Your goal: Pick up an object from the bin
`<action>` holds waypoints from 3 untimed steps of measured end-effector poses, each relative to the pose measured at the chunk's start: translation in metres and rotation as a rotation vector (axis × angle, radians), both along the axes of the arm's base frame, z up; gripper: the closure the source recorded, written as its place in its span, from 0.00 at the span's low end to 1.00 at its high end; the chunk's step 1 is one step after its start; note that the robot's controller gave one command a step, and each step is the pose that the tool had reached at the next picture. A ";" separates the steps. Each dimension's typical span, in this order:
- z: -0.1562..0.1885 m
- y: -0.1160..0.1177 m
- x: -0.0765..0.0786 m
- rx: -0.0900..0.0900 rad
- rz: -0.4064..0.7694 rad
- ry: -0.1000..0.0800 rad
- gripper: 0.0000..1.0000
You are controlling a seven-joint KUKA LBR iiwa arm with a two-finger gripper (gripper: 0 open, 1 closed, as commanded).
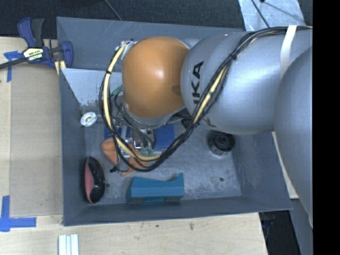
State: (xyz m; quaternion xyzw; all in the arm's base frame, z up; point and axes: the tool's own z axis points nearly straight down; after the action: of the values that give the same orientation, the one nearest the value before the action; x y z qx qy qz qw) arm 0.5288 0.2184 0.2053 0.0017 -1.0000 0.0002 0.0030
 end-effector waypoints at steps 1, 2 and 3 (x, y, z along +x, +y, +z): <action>0.005 -0.001 0.002 0.002 -0.003 -0.008 0.00; -0.029 -0.031 0.034 0.003 0.030 -0.011 0.00; -0.059 -0.056 0.027 0.001 0.024 -0.009 0.00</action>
Offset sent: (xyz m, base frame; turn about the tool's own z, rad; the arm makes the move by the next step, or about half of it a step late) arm 0.0442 -0.0444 -0.0450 -0.0370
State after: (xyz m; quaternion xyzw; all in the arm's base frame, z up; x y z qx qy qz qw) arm 0.5557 0.1625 0.1462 0.0138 -0.9999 -0.0001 -0.0015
